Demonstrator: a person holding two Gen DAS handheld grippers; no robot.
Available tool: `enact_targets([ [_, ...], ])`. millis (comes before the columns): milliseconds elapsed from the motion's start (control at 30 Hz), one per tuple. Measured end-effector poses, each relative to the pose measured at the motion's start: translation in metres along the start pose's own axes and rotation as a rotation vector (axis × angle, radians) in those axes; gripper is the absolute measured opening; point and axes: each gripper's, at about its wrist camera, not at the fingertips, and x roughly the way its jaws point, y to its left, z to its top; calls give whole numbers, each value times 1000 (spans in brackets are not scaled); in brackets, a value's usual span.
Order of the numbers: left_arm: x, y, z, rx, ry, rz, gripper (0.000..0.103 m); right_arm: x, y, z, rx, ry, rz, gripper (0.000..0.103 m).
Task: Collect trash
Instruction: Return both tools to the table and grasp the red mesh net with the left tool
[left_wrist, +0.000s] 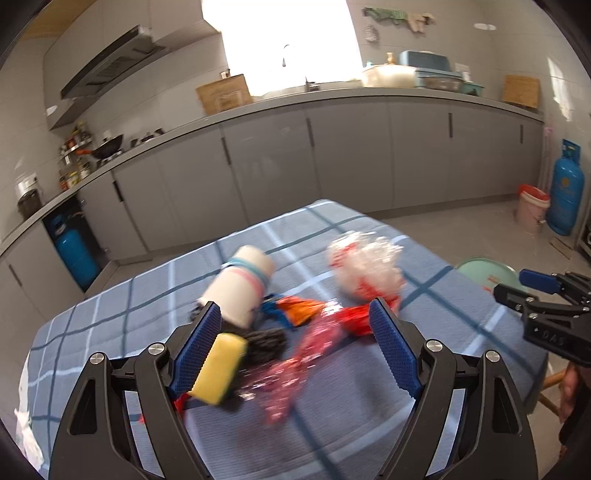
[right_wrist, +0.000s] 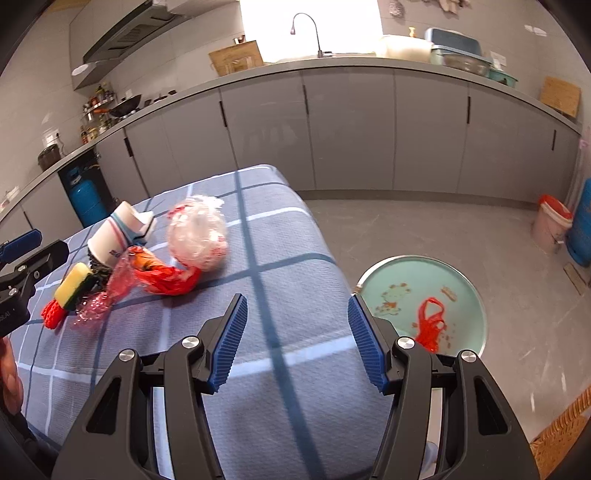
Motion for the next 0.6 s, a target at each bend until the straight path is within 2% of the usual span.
enact_targets([
  [367, 14, 104, -39, -116, 89, 178, 83, 20, 80, 13, -102, 15, 81, 58],
  [467, 22, 128, -56, -142, 134, 214, 83, 26, 93, 16, -121, 18, 87, 58],
  [600, 31, 146, -71, -180, 177, 212, 83, 32, 105, 19, -138, 22, 96, 58],
])
